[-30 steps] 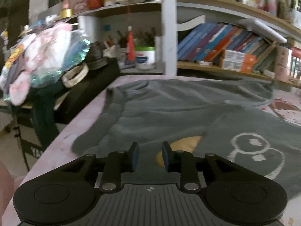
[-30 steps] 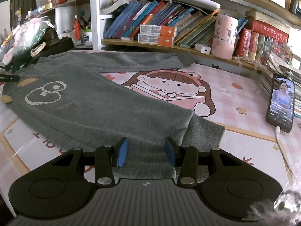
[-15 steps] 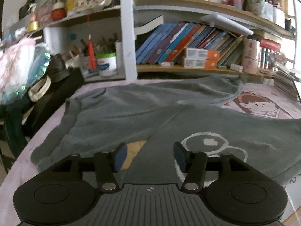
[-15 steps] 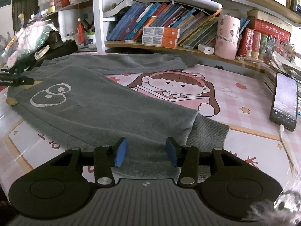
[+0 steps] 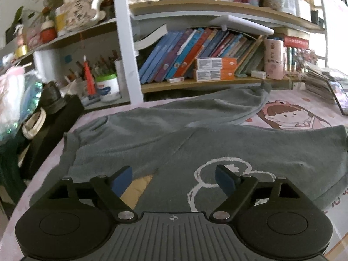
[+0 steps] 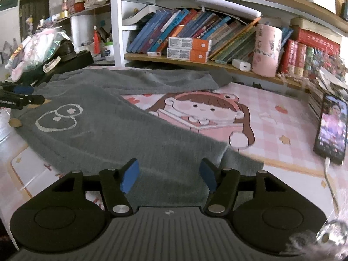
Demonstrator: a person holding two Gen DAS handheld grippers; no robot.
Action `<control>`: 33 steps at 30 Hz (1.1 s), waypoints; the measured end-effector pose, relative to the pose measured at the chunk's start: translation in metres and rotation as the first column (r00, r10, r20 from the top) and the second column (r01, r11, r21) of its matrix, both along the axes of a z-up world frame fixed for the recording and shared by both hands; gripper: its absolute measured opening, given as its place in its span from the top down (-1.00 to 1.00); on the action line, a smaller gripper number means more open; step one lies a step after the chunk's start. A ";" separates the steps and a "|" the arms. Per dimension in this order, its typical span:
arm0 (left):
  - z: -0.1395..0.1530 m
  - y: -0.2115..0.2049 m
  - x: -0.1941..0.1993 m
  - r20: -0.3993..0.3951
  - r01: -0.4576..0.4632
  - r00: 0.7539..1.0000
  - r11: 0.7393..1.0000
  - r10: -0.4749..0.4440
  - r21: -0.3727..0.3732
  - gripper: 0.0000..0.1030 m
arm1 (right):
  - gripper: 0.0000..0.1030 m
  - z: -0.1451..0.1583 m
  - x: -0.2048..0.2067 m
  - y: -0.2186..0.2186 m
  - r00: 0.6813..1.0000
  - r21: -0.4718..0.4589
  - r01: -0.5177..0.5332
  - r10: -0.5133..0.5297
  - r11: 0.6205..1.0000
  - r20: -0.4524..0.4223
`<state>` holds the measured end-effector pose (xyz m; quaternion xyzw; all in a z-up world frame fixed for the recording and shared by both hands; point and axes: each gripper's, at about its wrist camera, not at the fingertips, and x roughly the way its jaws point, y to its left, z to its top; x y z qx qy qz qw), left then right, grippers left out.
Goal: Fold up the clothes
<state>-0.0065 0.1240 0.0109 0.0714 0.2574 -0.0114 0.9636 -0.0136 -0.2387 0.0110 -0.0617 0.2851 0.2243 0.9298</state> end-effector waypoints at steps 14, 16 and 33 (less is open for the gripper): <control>0.021 0.047 0.064 -0.028 0.038 0.999 0.996 -0.036 0.082 -0.71 | -0.21 0.047 0.113 0.012 0.993 -0.145 -0.120 0.118 0.982 -0.026; 0.021 0.059 0.078 -0.058 0.029 0.998 0.996 -0.024 0.088 -0.71 | -0.21 0.052 0.133 0.018 0.991 -0.175 -0.136 0.133 0.975 -0.031; 0.011 0.125 0.197 -0.165 -0.044 0.984 0.984 0.073 0.172 -0.82 | -0.58 0.060 0.293 0.066 0.968 -0.265 -0.252 0.241 0.931 -0.073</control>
